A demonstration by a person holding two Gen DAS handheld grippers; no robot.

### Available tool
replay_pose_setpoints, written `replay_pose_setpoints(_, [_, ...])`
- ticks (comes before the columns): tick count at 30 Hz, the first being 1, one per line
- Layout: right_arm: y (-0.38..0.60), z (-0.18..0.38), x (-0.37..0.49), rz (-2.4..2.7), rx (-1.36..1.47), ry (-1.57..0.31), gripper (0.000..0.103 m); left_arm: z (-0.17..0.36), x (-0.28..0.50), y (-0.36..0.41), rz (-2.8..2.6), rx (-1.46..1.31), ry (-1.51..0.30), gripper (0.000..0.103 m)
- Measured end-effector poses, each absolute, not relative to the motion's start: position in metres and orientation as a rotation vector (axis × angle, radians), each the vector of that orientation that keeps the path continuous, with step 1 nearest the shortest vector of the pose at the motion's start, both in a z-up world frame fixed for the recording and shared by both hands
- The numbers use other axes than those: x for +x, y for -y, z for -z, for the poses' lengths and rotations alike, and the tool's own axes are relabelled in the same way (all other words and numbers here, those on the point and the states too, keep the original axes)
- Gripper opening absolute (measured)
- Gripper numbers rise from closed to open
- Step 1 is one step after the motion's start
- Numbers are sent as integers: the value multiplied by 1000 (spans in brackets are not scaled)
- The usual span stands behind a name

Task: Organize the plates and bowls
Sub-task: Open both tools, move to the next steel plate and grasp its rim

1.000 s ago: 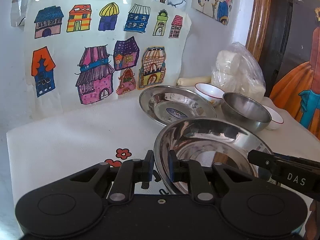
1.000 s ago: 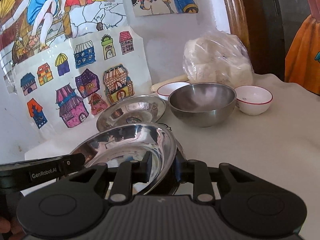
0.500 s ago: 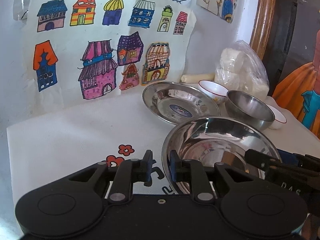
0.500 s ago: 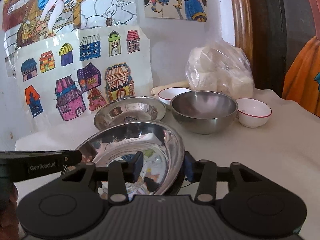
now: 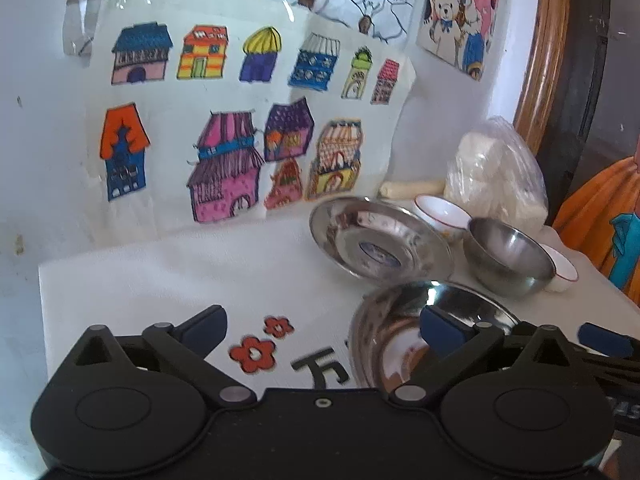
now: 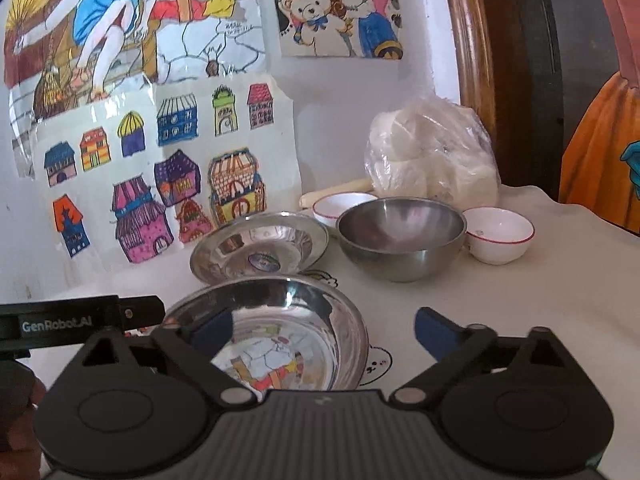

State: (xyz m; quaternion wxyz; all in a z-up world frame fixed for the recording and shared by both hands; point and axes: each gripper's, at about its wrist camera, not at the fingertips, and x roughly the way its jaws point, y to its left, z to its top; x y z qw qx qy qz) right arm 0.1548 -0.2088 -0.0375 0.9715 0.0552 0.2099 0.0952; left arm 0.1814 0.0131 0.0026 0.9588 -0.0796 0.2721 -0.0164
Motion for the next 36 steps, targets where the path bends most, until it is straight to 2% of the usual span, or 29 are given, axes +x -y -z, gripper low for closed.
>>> replay_pose_setpoints(15, [190, -28, 192, -258, 74, -353, 103, -33, 244, -55, -21, -99, -521, 102])
replay_pose_setpoints(23, [180, -23, 245, -320, 101, -492, 103, -20, 289, -63, -5, -56, -577, 102])
replay_pose_setpoints(31, [192, -1, 278, -343, 257, -629, 102, -1, 324, -65, 14, -76, -651, 102])
replay_pose_setpoints(32, [193, 3, 281, -344, 268, -639, 102, 1, 327, -64, 19, -78, -658, 102])
replay_pose_setpoints(36, [193, 14, 292, -325, 304, -681, 88, 7, 336, -61, 32, -119, -684, 102])
